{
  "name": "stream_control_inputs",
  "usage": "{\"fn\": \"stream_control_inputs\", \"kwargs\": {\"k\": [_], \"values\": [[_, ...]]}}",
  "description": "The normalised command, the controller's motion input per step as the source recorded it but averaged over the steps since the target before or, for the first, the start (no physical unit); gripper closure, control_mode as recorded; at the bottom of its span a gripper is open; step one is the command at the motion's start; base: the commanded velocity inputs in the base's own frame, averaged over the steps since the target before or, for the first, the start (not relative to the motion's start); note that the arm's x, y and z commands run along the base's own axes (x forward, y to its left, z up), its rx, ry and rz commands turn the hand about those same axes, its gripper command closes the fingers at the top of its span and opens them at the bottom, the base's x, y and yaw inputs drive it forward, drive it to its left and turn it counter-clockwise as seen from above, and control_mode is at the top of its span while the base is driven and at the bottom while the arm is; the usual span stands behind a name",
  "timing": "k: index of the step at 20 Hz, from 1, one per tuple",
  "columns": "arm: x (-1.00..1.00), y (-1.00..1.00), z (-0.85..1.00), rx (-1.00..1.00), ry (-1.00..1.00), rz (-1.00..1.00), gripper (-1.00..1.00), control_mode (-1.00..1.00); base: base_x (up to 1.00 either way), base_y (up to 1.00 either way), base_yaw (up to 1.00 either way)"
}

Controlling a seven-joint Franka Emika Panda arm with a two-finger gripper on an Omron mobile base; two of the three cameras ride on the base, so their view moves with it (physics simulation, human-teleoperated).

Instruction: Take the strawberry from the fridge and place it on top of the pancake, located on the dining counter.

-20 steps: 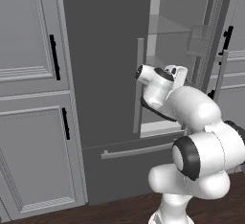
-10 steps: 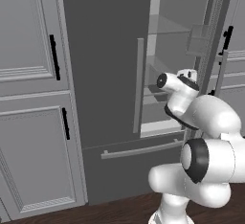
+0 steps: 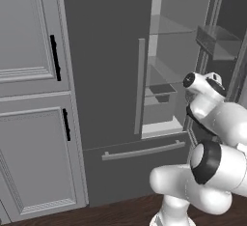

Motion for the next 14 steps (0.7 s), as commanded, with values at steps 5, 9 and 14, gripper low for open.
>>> {"fn": "stream_control_inputs", "kwargs": {"k": [5,9,14], "values": [[-0.08,-0.83,0.01,0.02,0.13,-0.02,-1.00,-1.00,0.00,0.00,0.00],[0.00,0.16,0.07,-0.10,0.06,0.00,-1.00,-1.00,0.00,0.00,0.00],[0.00,0.98,0.05,-0.04,0.00,-0.07,-1.00,-1.00,0.00,0.00,0.00]]}}
